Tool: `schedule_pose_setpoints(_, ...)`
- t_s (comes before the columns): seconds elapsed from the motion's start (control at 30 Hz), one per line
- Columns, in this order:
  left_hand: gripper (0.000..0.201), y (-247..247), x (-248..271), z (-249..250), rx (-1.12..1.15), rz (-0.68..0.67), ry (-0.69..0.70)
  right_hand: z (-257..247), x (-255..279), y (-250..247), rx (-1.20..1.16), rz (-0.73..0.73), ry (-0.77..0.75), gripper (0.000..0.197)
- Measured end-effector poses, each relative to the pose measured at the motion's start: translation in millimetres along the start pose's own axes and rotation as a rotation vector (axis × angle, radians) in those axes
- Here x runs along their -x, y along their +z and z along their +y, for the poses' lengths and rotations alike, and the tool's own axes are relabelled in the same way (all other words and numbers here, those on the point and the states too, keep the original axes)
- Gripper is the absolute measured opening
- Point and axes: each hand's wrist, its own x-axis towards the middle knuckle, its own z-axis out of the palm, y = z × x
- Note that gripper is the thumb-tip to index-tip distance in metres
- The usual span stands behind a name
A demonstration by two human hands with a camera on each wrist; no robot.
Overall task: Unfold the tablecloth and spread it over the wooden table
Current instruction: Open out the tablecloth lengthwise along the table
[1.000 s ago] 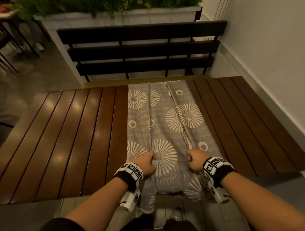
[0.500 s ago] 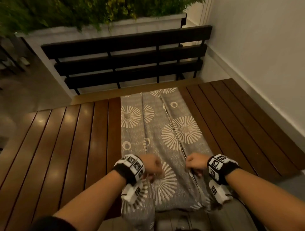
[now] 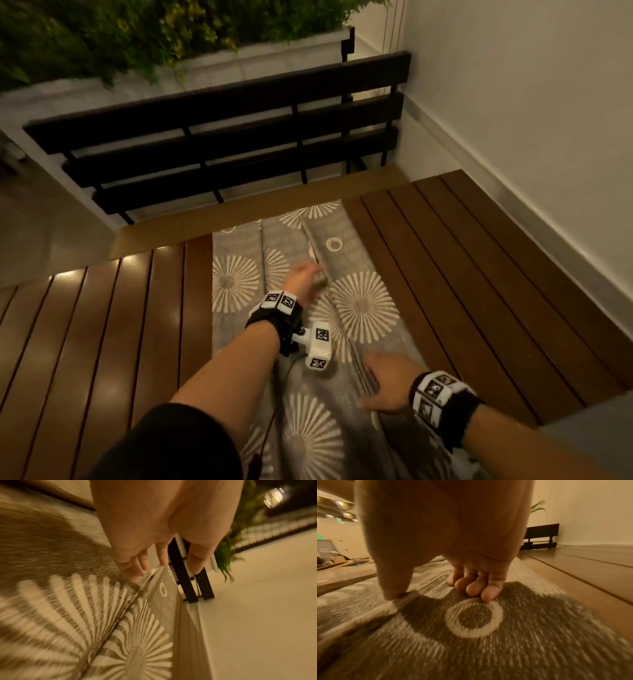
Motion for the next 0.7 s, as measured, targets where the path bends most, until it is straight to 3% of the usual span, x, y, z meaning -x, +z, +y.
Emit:
schedule_pose_setpoints(0.1, 0.026, 31.6, -17.5, 9.8, -0.388, 0.05, 0.08, -2.1, -5.3, -7.4, 0.006, -0.001, -0.025, 0.043)
schedule_pose_setpoints(0.27, 0.022, 40.8, -37.0, 18.5, -0.536, 0.154, 0.021, -2.3, -8.1, -6.3, 0.005, 0.095, -0.001, 0.03)
schedule_pose_setpoints(0.37, 0.024, 31.0, -55.1, 19.8, -0.646, 0.132, 0.019, -5.8, -13.6, -2.3, -0.068, 0.131, 0.039, 0.019)
schedule_pose_setpoints(0.47, 0.019, 28.4, -63.7, 24.3, -0.67, 0.146, 0.072, -4.0, -13.9, -9.7, -0.162, 0.072, 0.128, 0.031)
schedule_pose_setpoints(0.57, 0.023, 28.2, -59.4, 35.0, -0.628, 0.136, 0.124, 1.1, -13.0, -16.9, -0.341, 0.093, 0.213, 0.029)
schedule_pose_setpoints(0.7, 0.007, 35.0, -54.3, 38.6, -0.342, 0.039, 0.056, -7.9, -16.1, -8.0, -0.252, 0.158, 0.292, 0.031)
